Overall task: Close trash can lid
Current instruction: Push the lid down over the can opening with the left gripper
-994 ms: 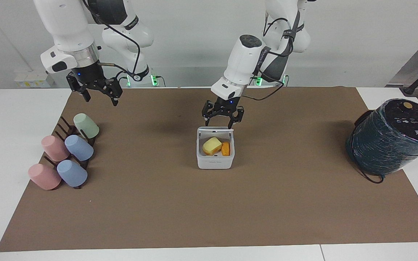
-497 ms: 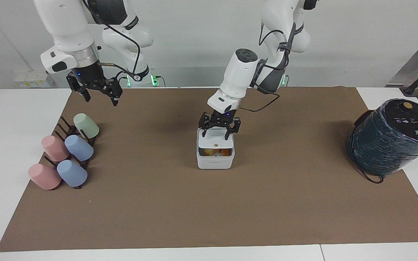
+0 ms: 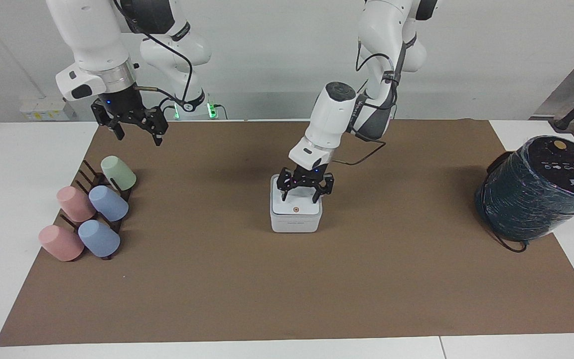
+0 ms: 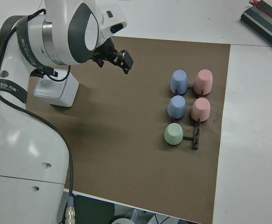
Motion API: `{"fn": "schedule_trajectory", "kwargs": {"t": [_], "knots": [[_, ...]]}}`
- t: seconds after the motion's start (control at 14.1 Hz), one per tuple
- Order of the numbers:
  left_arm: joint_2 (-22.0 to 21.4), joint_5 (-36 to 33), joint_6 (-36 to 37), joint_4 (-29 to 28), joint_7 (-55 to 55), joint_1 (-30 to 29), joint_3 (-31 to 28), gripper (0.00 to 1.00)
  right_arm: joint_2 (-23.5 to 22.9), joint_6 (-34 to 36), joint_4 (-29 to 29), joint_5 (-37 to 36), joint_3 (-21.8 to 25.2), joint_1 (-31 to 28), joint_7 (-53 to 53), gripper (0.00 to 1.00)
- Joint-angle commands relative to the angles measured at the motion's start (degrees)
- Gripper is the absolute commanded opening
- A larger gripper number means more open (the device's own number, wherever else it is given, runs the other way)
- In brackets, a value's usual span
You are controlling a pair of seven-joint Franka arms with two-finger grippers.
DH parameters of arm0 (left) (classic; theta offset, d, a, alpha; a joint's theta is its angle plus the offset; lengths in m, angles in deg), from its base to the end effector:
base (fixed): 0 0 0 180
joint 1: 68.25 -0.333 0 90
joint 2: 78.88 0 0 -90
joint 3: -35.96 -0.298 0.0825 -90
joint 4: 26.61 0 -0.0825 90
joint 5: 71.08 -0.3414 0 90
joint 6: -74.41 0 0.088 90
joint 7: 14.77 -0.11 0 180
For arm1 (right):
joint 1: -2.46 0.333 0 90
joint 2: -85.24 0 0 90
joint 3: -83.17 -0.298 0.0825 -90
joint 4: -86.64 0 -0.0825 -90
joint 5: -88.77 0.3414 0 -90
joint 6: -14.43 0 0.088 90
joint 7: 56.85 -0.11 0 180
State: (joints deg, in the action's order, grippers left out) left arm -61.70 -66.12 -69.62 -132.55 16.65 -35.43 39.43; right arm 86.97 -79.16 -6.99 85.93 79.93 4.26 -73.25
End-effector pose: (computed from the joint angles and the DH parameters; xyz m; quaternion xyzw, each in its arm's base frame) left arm 0.5012 -0.3637 0.4048 0.9826 -0.0090 0.1284 0.1341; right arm 0.5071 0.0400 0.5972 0.9948 -0.0977 0.0192 0.0224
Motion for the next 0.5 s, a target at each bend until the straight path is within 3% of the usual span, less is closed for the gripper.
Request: {"fn": "schedule_trajectory", "kwargs": {"t": [0.0, 0.43], "knots": [[1.6, -1.4, -0.7, 1.1, -0.5, 0.0, 0.0, 1.00, 1.4, -0.6, -1.7, 0.4, -0.4, -0.8, 1.4, 1.00], [3.0, -2.2, -0.8, 1.1, -0.3, 0.7, 0.0, 1.00, 1.5, -0.6, -1.7, 0.4, -0.4, -0.8, 1.4, 1.00]]}}
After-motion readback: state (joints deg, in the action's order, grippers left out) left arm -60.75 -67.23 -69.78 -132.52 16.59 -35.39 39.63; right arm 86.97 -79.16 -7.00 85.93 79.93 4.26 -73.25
